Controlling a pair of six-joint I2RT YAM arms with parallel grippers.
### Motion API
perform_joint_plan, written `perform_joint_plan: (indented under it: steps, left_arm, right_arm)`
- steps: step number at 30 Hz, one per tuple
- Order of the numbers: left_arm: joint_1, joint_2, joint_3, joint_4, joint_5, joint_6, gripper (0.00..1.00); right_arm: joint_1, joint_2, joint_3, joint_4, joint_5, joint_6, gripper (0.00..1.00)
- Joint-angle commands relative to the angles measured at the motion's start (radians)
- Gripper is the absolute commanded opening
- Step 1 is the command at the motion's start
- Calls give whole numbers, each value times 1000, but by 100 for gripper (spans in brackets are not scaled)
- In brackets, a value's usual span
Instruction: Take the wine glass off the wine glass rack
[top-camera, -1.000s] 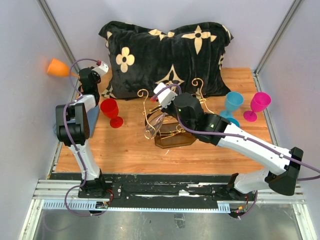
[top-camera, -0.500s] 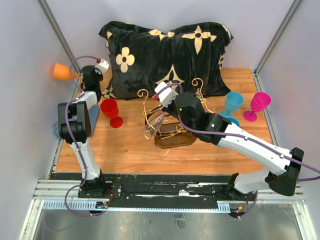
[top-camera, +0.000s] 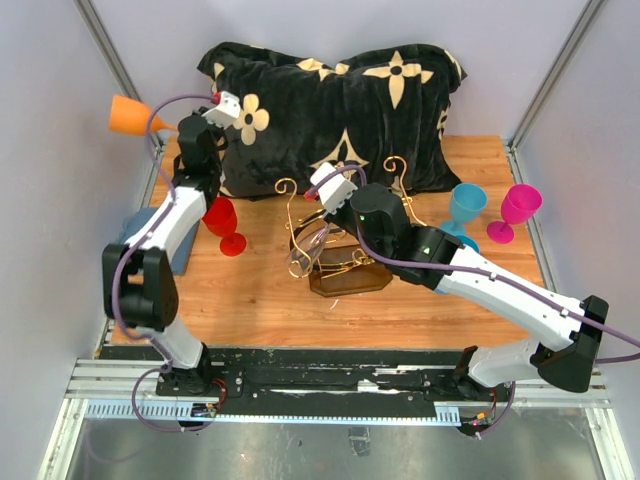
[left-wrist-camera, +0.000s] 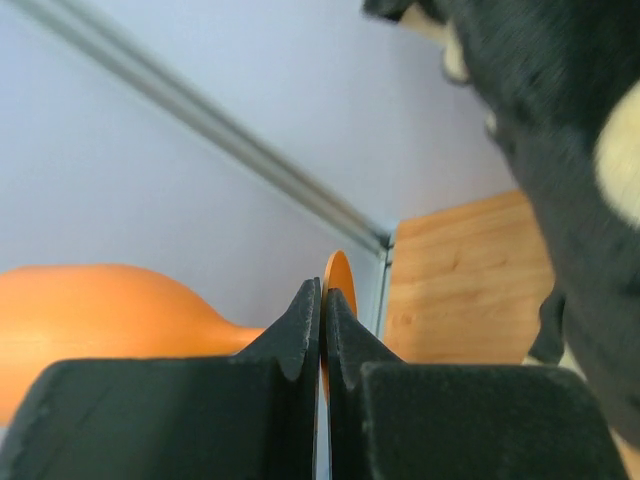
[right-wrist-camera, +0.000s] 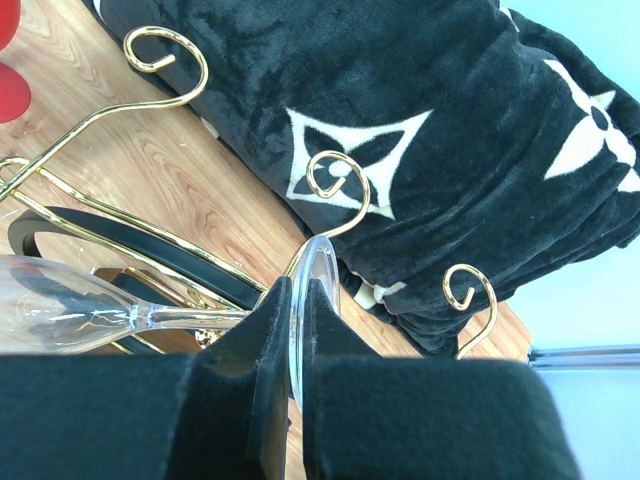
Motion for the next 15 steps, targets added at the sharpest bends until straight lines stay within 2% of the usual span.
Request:
perform_joint_plan:
  steps: [1,5,10,15]
  left_arm:
    - [-15,-223,-142,-85,-66,-74,0]
    - [-71,-429,-281,-205,-40,-135,1]
    - [-213,-714,-482,-233,-69,1,1]
    - [-370,-905,-566,-350,-134,17,0]
  right_arm:
    - [-34,-5,-2,-16,-10,28,1]
    - [-41,6,3,-17,-24,35,1]
    - [-43,9,2,-19,-38,48,1]
    - [-46,18,5,-20,-38,54,1]
